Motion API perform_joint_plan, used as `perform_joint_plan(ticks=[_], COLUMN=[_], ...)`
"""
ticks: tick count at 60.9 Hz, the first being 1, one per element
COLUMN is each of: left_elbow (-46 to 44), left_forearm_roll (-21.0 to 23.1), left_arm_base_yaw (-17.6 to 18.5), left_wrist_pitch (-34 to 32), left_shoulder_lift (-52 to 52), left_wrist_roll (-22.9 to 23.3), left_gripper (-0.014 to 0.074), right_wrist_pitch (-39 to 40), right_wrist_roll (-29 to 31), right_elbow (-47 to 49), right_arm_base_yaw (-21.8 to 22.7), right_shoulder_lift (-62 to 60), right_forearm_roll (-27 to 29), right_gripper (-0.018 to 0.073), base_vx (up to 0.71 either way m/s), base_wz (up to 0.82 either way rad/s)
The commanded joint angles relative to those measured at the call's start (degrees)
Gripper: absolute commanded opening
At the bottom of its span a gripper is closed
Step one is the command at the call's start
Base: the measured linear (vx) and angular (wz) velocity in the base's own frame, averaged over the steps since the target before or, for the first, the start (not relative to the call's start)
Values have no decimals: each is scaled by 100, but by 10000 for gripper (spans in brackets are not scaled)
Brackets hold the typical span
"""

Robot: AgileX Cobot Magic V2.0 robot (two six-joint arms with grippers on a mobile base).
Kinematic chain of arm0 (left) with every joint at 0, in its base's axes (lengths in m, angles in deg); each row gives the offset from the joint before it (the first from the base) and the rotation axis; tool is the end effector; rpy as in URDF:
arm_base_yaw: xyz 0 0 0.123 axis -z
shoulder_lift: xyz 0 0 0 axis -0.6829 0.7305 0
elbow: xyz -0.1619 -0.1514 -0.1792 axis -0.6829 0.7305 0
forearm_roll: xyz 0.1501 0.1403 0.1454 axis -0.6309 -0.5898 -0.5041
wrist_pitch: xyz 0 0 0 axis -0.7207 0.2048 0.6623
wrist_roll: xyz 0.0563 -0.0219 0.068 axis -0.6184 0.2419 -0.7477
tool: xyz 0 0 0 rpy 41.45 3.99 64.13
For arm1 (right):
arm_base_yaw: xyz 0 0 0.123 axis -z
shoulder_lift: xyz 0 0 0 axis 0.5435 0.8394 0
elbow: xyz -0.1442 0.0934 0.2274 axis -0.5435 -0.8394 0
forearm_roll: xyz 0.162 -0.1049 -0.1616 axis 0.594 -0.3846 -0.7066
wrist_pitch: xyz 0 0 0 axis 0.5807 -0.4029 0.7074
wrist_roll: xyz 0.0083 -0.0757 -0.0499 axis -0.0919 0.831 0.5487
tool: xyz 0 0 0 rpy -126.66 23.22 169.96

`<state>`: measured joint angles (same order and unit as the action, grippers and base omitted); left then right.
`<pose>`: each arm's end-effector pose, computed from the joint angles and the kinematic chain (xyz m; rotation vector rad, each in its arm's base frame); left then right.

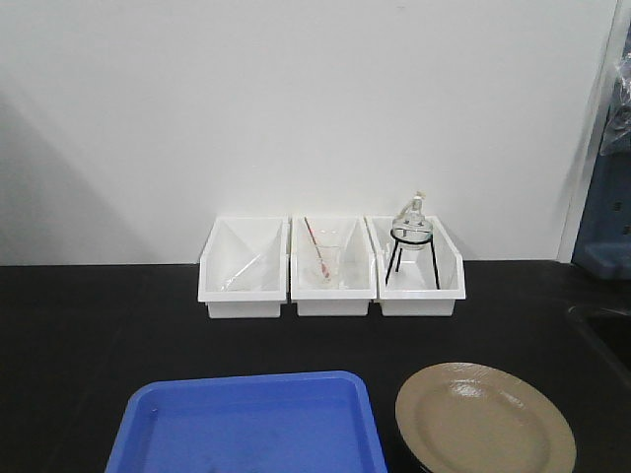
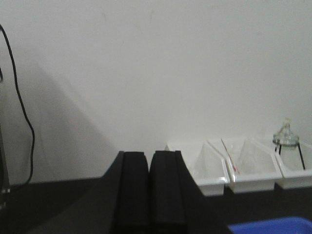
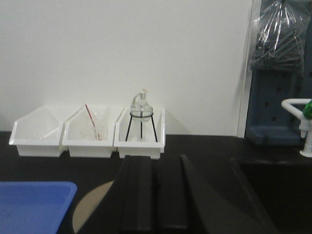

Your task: Place disk in tray to left cabinet

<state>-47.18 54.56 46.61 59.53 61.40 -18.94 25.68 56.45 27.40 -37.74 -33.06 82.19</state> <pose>0.0614 -0.0049 0.3347 0.1078 1.4287 0.0039 0.0587 0.0023 0.3094 -0.0755 1.5532 0.0108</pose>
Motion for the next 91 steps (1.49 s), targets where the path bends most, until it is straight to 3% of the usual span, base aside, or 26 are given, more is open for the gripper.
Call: perform_joint_plan(ticks=[1,16,26,39,50,62,79,91], left_elbow=[-194,-194,-104,229,394,394,394,394], left_forearm_roll=[23,23,19,17,17,23,23,23], left_arm_base_yaw=[18,18,18,18,18,18,18,18], left_wrist_pitch=[-201,359,626,640,598,602,602,602], left_shoulder_lift=[363,688,737,732,732,732,732,732], left_wrist_roll=[57,57,57,44,57,58,58,58], left_gripper=[-5,27,96,255,361,376,376,376], right_wrist_pitch=[377,365,370,353,101,595,2206,2893], right_wrist_roll=[16,16,9,-72,-951,-2317,-2921,-2909], right_elbow=[197,197,197,184,184,184,184,190], right_arm_base_yaw=[18,18,18,18,18,18,18,18], right_shoulder_lift=[436,1288,1750,2279,2663,3338,4625,5927], right_forearm_roll=[-124,-124,-98,82,1086,2465,3983,4055], right_gripper=[13,85,233,428,443,435,420,420], base_vx=[0,0,0,0,0,0,0,0], base_wz=[0,0,0,0,0,0,0,0])
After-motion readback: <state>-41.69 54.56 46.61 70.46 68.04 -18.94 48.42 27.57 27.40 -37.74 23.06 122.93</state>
